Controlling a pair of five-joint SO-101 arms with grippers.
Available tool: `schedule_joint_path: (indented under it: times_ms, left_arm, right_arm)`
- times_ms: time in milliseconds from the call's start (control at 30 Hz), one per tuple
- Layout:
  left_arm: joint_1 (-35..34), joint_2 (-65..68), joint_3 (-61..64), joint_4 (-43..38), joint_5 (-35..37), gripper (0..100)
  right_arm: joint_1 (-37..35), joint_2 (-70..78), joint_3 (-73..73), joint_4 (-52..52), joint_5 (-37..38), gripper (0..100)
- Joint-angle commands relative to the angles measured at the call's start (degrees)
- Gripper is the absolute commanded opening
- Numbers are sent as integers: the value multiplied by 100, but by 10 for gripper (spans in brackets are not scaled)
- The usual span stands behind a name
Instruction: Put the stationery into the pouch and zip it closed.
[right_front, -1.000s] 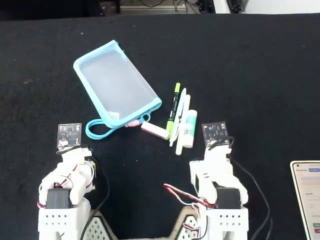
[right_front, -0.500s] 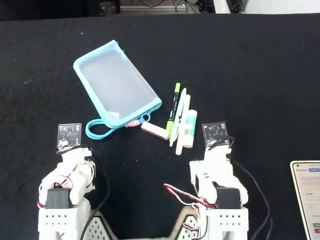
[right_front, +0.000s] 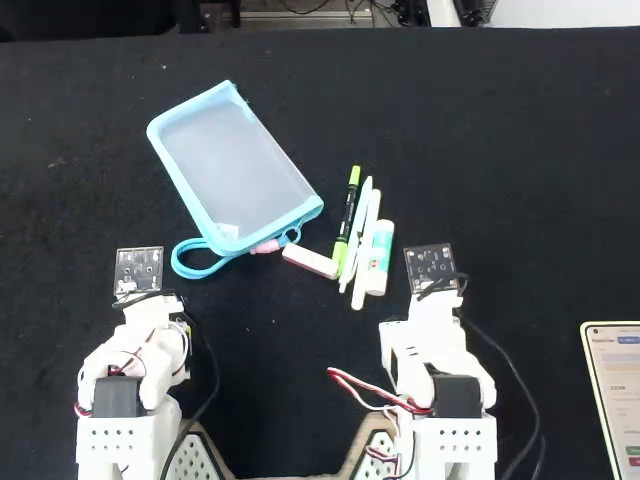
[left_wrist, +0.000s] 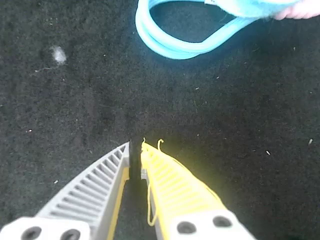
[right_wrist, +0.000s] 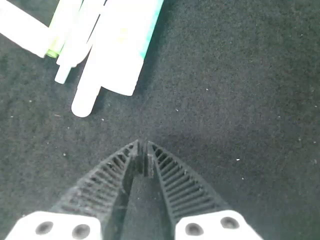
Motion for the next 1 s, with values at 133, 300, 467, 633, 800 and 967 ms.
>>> schedule_joint_path:
  times_ms: [133,300,467,633,800,967]
  left_arm:
    - [-31,-44,127,26,35,51]
    - [-31,-44,127,26,35,51]
    - [-13,-44,127,26,35,51]
    - [-4,-44,127,26,44,51]
    - [4,-44,127,26,44,51]
    - [4,-44,127,0,44,53]
  right_arm:
    - [18,-382,-13,53,-18,11]
    - [18,-382,-13,53,-26,11]
    - [18,-382,-13,53,-53,11]
    - [0,-382,-13,0,-62,11]
    - [-378,-382,-13,-765,-35,11]
    - [-1169,-382,-13,-1327,-18,11]
